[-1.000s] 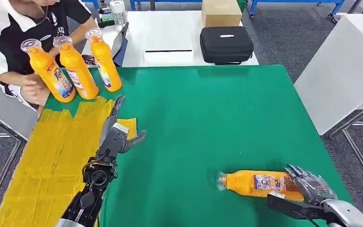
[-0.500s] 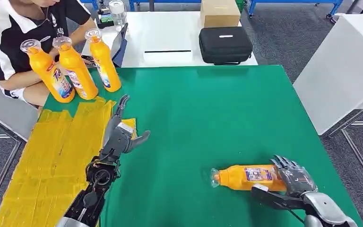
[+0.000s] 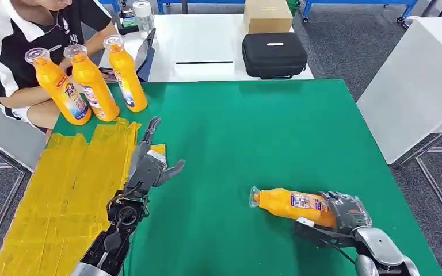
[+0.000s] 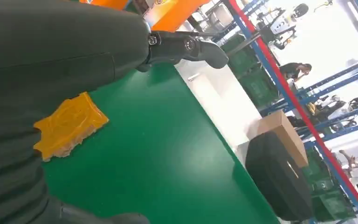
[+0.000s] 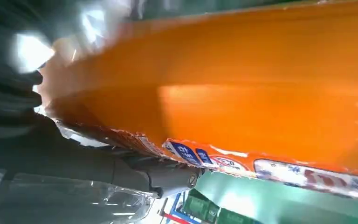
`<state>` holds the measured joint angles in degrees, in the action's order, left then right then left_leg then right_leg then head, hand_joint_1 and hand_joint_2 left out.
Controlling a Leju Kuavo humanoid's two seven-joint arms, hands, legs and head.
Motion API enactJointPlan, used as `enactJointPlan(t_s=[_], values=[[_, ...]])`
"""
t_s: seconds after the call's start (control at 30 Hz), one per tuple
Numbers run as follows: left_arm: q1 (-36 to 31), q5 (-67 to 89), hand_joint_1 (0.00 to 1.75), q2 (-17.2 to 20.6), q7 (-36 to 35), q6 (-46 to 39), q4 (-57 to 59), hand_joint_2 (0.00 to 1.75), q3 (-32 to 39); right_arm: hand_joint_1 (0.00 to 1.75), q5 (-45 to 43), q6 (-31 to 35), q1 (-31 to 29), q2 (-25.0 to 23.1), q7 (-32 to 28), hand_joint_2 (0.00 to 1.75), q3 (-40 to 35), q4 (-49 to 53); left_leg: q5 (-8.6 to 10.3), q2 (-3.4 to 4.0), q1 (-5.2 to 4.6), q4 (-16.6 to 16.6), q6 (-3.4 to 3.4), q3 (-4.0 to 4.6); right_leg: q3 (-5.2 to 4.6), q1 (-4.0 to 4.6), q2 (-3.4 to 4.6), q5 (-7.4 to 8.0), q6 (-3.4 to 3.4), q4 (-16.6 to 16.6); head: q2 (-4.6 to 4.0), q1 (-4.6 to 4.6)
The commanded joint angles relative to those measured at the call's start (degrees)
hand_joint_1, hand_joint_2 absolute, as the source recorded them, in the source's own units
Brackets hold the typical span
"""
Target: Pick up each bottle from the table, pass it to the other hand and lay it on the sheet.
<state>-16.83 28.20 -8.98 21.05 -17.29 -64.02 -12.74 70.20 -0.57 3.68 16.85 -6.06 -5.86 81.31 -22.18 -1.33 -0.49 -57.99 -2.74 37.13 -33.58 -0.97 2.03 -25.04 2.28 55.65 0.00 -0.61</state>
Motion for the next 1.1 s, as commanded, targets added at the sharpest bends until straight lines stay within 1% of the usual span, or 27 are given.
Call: enactJointPlan(t_s=[0.03,0.07,0.1,0.13,0.17,0.2,0.23,0.27,0.3,0.33,0.37,0.4,0.43,0.47,0.5,0.53,0.63,0.67,0.7,0.73,0.8,0.83,0.9,0.93,0.97,1.03,1.1], values=[[0.39,0.13,0.0,0.74,0.45,0.68,0.86,1.75,-1.2,1.75,-5.47,6.13,-1.42,-7.45,-5.61,1.75,2.32,-0.21,-0.13,0.13,0.06,0.07,0.19,-0.32,0.31,0.09,-0.1,-0.09,-0.13,-0.1,0.0,-0.02],[1.29,0.25,0.0,0.51,0.49,0.66,-0.31,1.75,-1.03,1.75,-9.45,10.99,-2.35,-10.83,-6.52,1.75,5.21,-0.42,-0.11,0.15,0.05,0.05,0.16,-0.23,0.2,0.08,-0.03,-0.06,-0.11,-0.07,0.0,-0.02],[1.71,0.39,0.0,0.39,0.55,0.6,-0.76,1.75,-1.15,1.75,-10.27,11.18,-3.52,-11.68,-6.72,1.75,5.24,-0.83,-0.07,0.15,0.03,0.06,0.13,-0.14,0.12,0.05,0.02,-0.02,-0.09,-0.05,0.0,-0.02],[1.93,0.81,0.0,0.27,0.68,0.42,-1.25,1.75,-1.37,1.75,-16.71,13.16,-4.9,-14.15,-8.68,1.75,7.47,-1.81,-0.2,0.33,0.06,0.05,0.22,-0.35,0.29,0.09,0.09,-0.09,-0.15,-0.07,0.0,-0.02],[1.9,1.27,0.0,0.02,0.62,0.02,-1.34,1.75,-1.56,1.75,-20.23,14.29,-6.36,-15.89,-9.71,1.75,8.4,-2.29,-0.27,0.39,0.07,0.03,0.27,-0.46,0.41,0.12,0.09,-0.14,-0.18,-0.06,0.0,-0.02],[1.78,1.43,0.0,-0.18,0.59,0.11,-1.23,1.75,-1.84,1.75,-27.98,15.54,-7.52,-18.82,-12.39,1.75,10.47,-2.11,-0.07,0.23,0.04,0.03,0.12,-0.08,0.05,0.06,0.1,0.01,-0.08,-0.03,0.0,-0.02],[1.65,1.42,0.0,-0.36,0.54,0.39,-1.16,1.75,-2.22,1.75,-29.88,16.62,-8.27,-19.53,-12.78,1.75,10.32,-2.42,-0.17,0.39,0.07,0.0,0.2,-0.23,0.17,0.11,0.17,-0.04,-0.13,-0.02,0.0,-0.02],[1.53,0.69,0.0,-0.45,0.76,1.4,-1.38,1.75,-2.68,1.75,-33.21,18.62,-9.12,-20.65,-13.47,1.75,10.4,-2.8,-0.11,0.27,0.06,0.01,0.16,-0.14,0.11,0.09,0.08,-0.03,-0.1,-0.01,0.0,-0.02],[1.32,0.62,0.0,-0.39,0.67,1.73,-1.65,1.75,-3.28,1.75,-36.62,19.08,-10.09,-21.35,-14.41,1.75,10.19,-3.51,-0.05,0.16,0.04,0.01,0.11,-0.03,0.0,0.06,0.05,0.0,-0.07,0.0,0.0,0.0],[0.92,1.14,0.0,-0.18,0.6,1.6,-1.74,1.75,-4.1,1.75,-41.83,19.25,-11.41,-21.87,-15.34,1.75,10.35,-5.2,-0.12,0.27,0.07,-0.01,0.18,-0.17,0.12,0.1,0.07,-0.03,-0.11,0.0,0.0,-0.02],[0.63,1.28,0.0,-0.13,0.32,1.8,-1.65,1.75,-4.51,1.75,-44.24,19.57,-12.18,-21.99,-16.21,1.75,10.17,-6.39,-0.09,0.22,0.07,0.0,0.15,-0.12,0.08,0.08,0.07,-0.02,-0.09,-0.01,0.0,-0.02],[-0.01,1.43,0.0,-0.06,0.05,2.28,-1.42,1.75,-5.25,1.75,-48.69,19.45,-13.88,-22.42,-17.41,1.75,10.23,-8.91,-0.04,0.16,0.06,0.01,0.11,-0.02,0.0,0.07,0.06,0.02,-0.07,-0.02,0.0,0.0],[-0.47,1.43,0.0,0.11,0.03,2.65,-1.43,1.75,-5.8,1.75,-51.5,19.08,-14.97,-22.89,-18.32,1.75,10.4,-10.19,-0.12,0.27,0.1,-0.01,0.18,-0.2,0.18,0.13,0.07,-0.02,-0.12,-0.04,0.0,0.0],[-0.89,1.21,0.0,0.3,-0.33,3.49,-1.8,1.75,-6.38,1.75,-52.97,18.93,-16.29,-23.0,-18.69,1.75,9.95,-11.75,-0.08,0.22,0.08,0.0,0.15,-0.14,0.12,0.09,0.06,0.0,-0.09,-0.03,0.0,-0.02],[-0.96,1.17,0.0,0.27,-0.4,3.53,-1.84,1.75,-6.37,1.75,-52.97,18.91,-16.49,-23.09,-18.69,1.75,9.84,-11.77,-0.04,0.2,0.06,0.01,0.12,-0.06,0.04,0.07,0.07,0.02,-0.08,-0.03,0.0,-0.02],[-0.96,1.17,0.0,0.27,-0.4,3.53,-1.84,1.75,-6.37,1.75,-52.97,18.91,-16.49,-23.09,-18.69,1.75,9.84,-11.77,-0.11,0.28,0.1,-0.02,0.19,-0.19,0.17,0.12,0.07,-0.01,-0.12,-0.03,0.0,0.0],[-0.78,1.09,0.0,0.48,-0.57,3.71,-2.31,1.75,-6.4,1.75,-53.17,19.03,-16.54,-22.89,-18.71,1.75,9.76,-12.06,-0.01,0.07,0.05,0.02,0.11,-0.06,0.08,0.05,-0.03,-0.01,-0.08,-0.02,0.0,0.0],[-0.78,1.09,0.0,0.48,-0.57,3.71,-2.31,1.75,-6.4,1.75,-53.17,19.03,-16.54,-22.89,-18.71,1.75,9.76,-12.06,-0.19,0.21,0.11,0.0,0.28,-0.41,0.43,0.15,-0.11,-0.14,-0.19,-0.04,0.0,0.0],[-0.67,1.08,0.0,0.61,-0.59,3.81,-2.43,1.75,-6.49,1.75,-53.33,19.1,-16.35,-22.74,-18.76,1.75,9.64,-11.89,-0.07,0.1,0.07,0.02,0.16,-0.19,0.21,0.08,-0.06,-0.05,-0.11,-0.04,0.0,-0.02],[-0.67,1.08,0.0,0.61,-0.59,3.81,-2.43,1.75,-6.49,1.75,-53.33,19.1,-16.35,-22.74,-18.76,1.75,9.64,-11.89,-0.13,0.11,0.07,0.02,0.21,-0.3,0.33,0.1,-0.1,-0.11,-0.14,-0.04,0.0,-0.02],[-0.67,1.08,0.0,0.61,-0.59,3.81,-2.43,1.75,-6.49,1.75,-53.33,19.1,-16.35,-22.74,-18.76,1.75,9.64,-11.89,-0.07,-0.02,0.05,0.02,0.16,-0.18,0.22,0.07,-0.12,-0.08,-0.11,-0.02,0.0,0.0],[-0.85,0.14,0.0,0.82,-0.61,5.29,-2.61,1.75,-6.85,1.75,-54.47,18.5,-16.66,-22.69,-18.56,1.75,9.44,-12.25,-0.03,-0.06,0.04,0.03,0.12,-0.1,0.14,0.05,-0.09,-0.04,-0.08,-0.02,0.0,-0.02],[-1.29,-2.01,0.0,1.52,-1.4,8.37,-4.1,1.75,-7.57,1.75,-55.45,17.25,-18.86,-22.45,-18.42,1.75,7.44,-15.28,-0.19,0.07,0.07,0.0,0.24,-0.39,0.42,0.11,-0.12,-0.15,-0.16,-0.03,0.0,-0.02],[-1.36,-1.54,0.0,1.91,-2.71,8.28,-4.92,1.75,-8.05,1.75,-56.09,17.14,-20.05,-22.5,-18.61,1.75,6.38,-17.23,-0.02,0.0,0.04,0.0,0.11,-0.03,0.05,0.04,-0.01,-0.01,-0.07,0.01,0.0,0.0],[-1.47,-0.43,0.0,2.18,-4.3,7.9,-5.29,1.75,-8.51,1.75,-56.37,17.1,-20.84,-22.62,-18.77,1.75,5.28,-18.81,-0.11,0.15,0.07,-0.03,0.18,-0.19,0.2,0.09,0.03,-0.05,-0.12,0.01,0.0,-0.02],[-1.69,-0.34,0.0,2.31,-4.94,8.49,-5.7,1.75,-8.98,1.75,-56.4,17.17,-21.67,-23.1,-19.2,1.75,4.06,-20.4,-0.06,0.16,0.08,-0.02,0.14,-0.05,0.08,0.09,0.11,0.02,-0.09,0.01,0.0,-0.02],[-2.8,-4.23,0.0,2.09,-5.57,13.86,-6.46,1.75,-10.01,1.75,-56.92,16.46,-24.17,-23.69,-19.32,1.75,1.56,-24.44,-0.07,0.19,0.08,-0.03,0.17,-0.11,0.1,0.1,0.08,0.0,-0.11,0.02,0.0,-0.02]])
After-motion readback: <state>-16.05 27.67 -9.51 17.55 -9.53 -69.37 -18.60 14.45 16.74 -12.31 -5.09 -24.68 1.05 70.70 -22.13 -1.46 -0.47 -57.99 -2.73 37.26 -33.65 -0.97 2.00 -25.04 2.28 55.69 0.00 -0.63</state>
